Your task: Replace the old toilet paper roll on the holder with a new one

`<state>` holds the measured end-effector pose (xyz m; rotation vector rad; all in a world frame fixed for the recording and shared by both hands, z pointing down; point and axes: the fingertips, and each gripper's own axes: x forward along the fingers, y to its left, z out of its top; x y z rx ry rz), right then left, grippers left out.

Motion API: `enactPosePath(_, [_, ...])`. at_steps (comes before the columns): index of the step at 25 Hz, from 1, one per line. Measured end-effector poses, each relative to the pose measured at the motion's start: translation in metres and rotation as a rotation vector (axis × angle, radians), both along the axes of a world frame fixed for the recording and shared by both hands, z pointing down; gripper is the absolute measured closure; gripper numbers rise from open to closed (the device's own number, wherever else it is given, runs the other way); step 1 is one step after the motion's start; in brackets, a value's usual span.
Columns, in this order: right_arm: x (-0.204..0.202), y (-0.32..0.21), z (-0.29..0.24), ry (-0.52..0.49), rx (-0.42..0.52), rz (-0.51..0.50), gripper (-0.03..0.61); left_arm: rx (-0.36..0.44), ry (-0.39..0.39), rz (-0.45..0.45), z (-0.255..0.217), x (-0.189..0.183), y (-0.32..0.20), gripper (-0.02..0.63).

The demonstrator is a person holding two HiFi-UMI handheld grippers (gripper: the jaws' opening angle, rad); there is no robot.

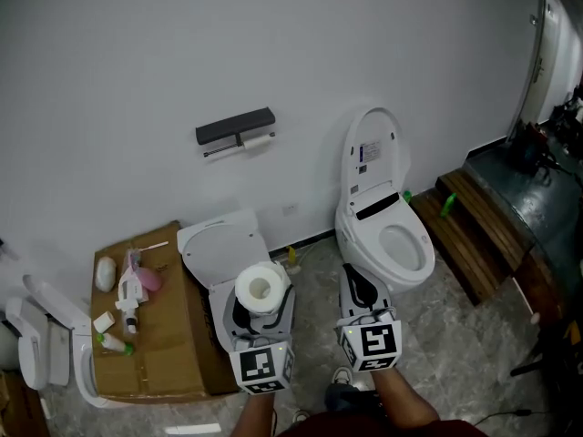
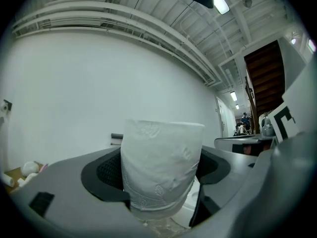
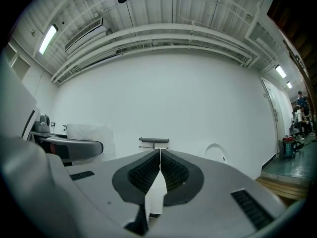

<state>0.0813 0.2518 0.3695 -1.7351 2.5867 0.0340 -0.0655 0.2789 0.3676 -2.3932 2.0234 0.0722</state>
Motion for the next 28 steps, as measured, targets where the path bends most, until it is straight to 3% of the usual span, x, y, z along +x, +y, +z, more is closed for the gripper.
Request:
enactPosePath(12, [0.063, -0.113, -0.006, -0.030, 0.005, -0.052, 0.560, 0.007, -0.046, -0.058, -0.007, 0.060, -0.105, 0.176])
enactPosePath(20, [0.070, -0.160, -0.001, -0.036, 0.000, -0.097, 0.560, 0.001, -0.053, -0.124, -0.004, 0.063, -0.145, 0.176])
enactPosePath(28, [0.045, -0.210, 0.010, -0.016, -0.006, -0.117, 0.560, -0.001, -0.042, -0.135, 0.008, 0.043, -0.195, 0.176])
